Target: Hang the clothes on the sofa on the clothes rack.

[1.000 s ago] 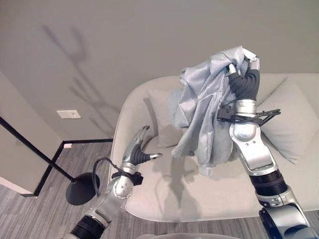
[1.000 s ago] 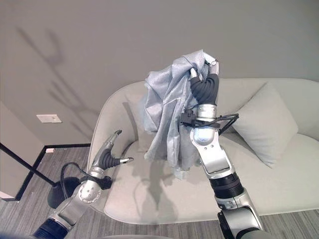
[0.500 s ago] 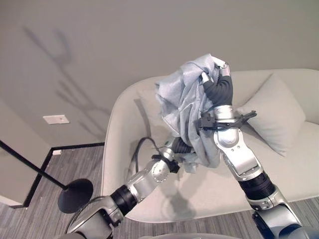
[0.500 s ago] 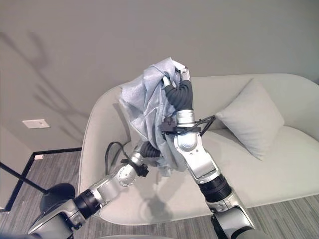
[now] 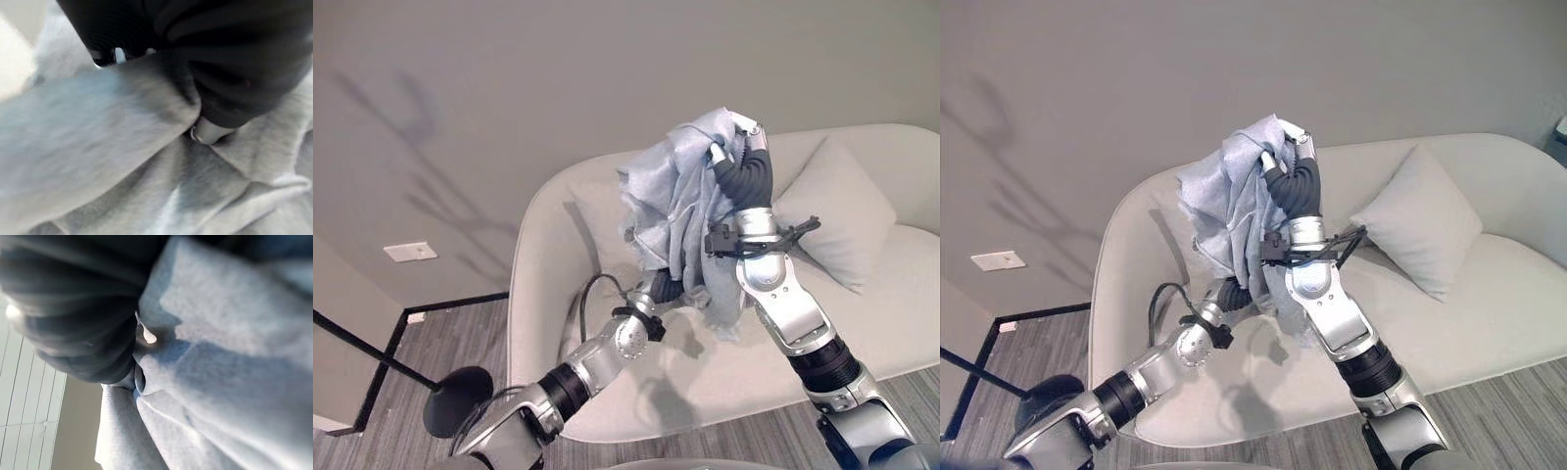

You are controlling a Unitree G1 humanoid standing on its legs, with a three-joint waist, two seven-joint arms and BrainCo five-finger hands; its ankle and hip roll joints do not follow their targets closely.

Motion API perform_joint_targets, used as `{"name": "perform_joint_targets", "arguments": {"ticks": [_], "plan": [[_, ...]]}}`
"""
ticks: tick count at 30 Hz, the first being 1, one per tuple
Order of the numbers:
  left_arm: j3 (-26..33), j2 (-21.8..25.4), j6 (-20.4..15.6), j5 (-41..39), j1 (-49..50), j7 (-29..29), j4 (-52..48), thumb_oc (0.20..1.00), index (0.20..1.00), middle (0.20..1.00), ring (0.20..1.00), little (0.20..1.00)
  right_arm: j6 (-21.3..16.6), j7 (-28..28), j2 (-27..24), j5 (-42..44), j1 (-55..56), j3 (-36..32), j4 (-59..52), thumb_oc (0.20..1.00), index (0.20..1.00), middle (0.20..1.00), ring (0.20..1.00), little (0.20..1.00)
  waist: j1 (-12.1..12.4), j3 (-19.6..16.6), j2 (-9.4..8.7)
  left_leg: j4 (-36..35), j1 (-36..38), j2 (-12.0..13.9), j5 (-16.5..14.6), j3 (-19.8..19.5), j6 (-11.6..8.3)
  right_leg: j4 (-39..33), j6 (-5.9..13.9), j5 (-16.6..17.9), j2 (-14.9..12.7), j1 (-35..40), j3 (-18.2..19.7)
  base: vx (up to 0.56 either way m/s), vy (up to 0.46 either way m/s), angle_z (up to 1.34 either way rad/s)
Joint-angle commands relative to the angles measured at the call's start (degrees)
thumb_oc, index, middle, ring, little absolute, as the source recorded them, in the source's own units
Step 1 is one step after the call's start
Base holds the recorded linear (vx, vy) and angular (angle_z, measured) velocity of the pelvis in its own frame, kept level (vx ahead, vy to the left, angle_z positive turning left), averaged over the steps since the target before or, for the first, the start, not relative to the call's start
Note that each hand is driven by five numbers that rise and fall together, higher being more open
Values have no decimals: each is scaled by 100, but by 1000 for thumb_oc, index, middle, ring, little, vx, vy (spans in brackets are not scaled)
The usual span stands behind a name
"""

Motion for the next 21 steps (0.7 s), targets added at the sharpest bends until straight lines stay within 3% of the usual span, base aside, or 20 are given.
{"name": "perform_joint_targets", "arguments": {"ticks": [1, 5, 7, 9, 11, 16, 19, 20, 21], "plan": [[369, 274, -127, -228, -20, 156, 16, 200, 200, 200, 200, 200, -367, -180, -12, -471, -83, -606, -863, 200, 200, 200, 200, 200, 127, -228, -180, -76, 116, -44, -434, -251, 95, 331, 282, 59, -328, 136, -70, -7, -23, 3], [1752, 861, -266, -424, 1362, 55, -872, 200, 200, 200, 200, 200, -383, 164, -446, -761, 1087, -1350, -1098, 200, 200, 200, 200, 200, 283, -212, -185, -76, 43, -13, -375, -336, 45, 284, 269, 10, -302, 174, -214, -13, -63, 10], [1970, 937, -284, -434, 1624, 13, -1050, 200, 200, 200, 200, 200, -404, 265, -461, -768, 1291, -1448, -1153, 200, 200, 200, 200, 200, 293, -240, -194, -76, 21, -8, -358, -362, 32, 264, 264, 3, -298, 186, -252, -18, -52, 17], [2781, 1001, -442, -619, 2268, -15, -1496, 200, 200, 200, 200, 200, -580, 626, -599, -814, 1956, -1716, -1220, 200, 200, 200, 200, 200, 420, -186, -200, -76, -104, 15, -258, -444, -38, 189, 219, -42, -248, 210, -366, -70, -113, 21], [3145, 994, -536, -685, 2580, -21, -1709, 200, 200, 200, 200, 200, -703, 833, -654, -827, 2255, -1798, -1247, 200, 200, 200, 200, 200, 492, -167, -218, -76, -209, 30, -177, -516, -109, 86, 197, -54, -200, 230, -457, -89, -126, 23], [3660, 1143, -856, -490, 2811, 211, -1880, 200, 200, 200, 200, 200, -1178, 1237, -961, -876, 2448, -1645, -1254, 200, 200, 200, 200, 200, 709, -57, -294, -76, -653, 21, 143, -800, -346, -574, 150, 99, -18, 288, -608, -104, -111, 28], [3756, 1175, -884, -406, 2828, 255, -1952, 200, 200, 200, 200, 200, -1248, 1290, -1051, -929, 2425, -1571, -1236, 200, 200, 200, 200, 200, 736, -40, -305, -76, -777, 8, 208, -864, -399, -776, 150, 182, 15, 288, -653, -151, -69, 32], [4003, 1150, -980, -439, 2808, 314, -2332, 200, 200, 200, 200, 200, -1333, 1357, -1290, -910, 2367, -1444, -1168, 200, 200, 200, 200, 200, 839, 172, -230, -76, -1237, -107, 493, -997, -582, -1183, 192, 451, -7, 205, -823, -259, -19, 29], [4008, 1147, -977, -439, 2809, 312, -2335, 200, 200, 200, 200, 200, -1335, 1355, -1293, -910, 2360, -1440, -1162, 200, 200, 200, 200, 200, 823, 160, -226, -76, -1256, -108, 503, -1010, -582, -1195, 193, 464, -4, 196, -837, -411, 18, 51]]}}
